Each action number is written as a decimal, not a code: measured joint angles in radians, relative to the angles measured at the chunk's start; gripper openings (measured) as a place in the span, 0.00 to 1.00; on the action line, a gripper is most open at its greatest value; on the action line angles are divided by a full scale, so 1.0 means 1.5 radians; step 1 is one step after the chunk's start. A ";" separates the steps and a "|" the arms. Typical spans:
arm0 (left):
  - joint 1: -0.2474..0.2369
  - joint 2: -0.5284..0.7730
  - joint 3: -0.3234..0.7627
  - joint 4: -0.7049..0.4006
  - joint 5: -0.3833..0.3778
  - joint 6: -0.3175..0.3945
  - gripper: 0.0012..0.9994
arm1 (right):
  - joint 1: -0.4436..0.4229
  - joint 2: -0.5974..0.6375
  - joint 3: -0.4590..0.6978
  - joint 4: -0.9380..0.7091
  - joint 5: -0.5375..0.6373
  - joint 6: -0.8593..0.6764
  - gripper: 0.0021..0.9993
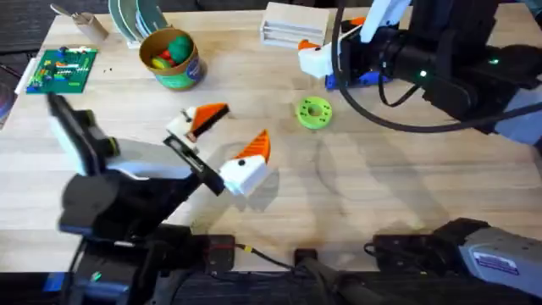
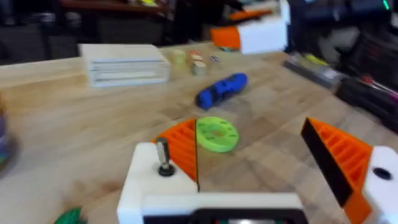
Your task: Pick up the gripper from the table and insert it into the empty holder that is missing its gripper. Then pick up a screw, insert it into the mounting hole, and use the screwdriver to tighten it. Finally, clean up the table by picking up the vegetable and placing it into the bucket.
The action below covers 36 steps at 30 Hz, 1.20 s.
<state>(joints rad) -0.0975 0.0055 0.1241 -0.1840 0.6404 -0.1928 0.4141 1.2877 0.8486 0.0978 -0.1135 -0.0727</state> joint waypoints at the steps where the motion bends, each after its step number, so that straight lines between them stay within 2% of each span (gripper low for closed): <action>1: 0.000 0.000 0.032 -0.045 -0.026 -0.005 0.99 | 0.000 0.000 0.000 0.000 0.000 0.001 0.99; 7: 0.000 0.043 0.235 -0.237 -0.164 0.002 0.99 | 0.000 0.000 0.000 0.020 0.000 0.004 0.99; 8: 0.000 0.101 0.334 -0.318 -0.229 0.004 0.99 | 0.000 0.000 0.000 0.025 0.000 0.005 0.99; 16: 0.000 0.323 0.579 -0.549 -0.371 0.006 0.99 | 0.000 0.000 0.000 0.025 0.000 0.007 0.99; 20: 0.000 0.432 0.682 -0.636 -0.419 0.006 0.99 | 0.000 0.000 0.000 0.025 -0.001 0.009 0.99; 24: 0.000 0.503 0.726 -0.649 -0.439 0.008 0.99 | 0.000 0.000 0.000 0.025 -0.001 0.009 0.99; 34: 0.000 0.604 0.728 -0.661 -0.459 0.009 0.99 | 0.000 0.000 0.000 0.025 -0.001 0.009 0.99; 36: 0.000 0.621 0.728 -0.674 -0.463 0.023 0.99 | 0.000 0.000 0.000 0.025 -0.001 0.009 0.99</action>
<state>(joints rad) -0.0975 0.9375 1.2163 -1.1950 -0.0544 -0.1584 0.4141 1.2877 0.8486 0.1349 -0.1143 -0.0589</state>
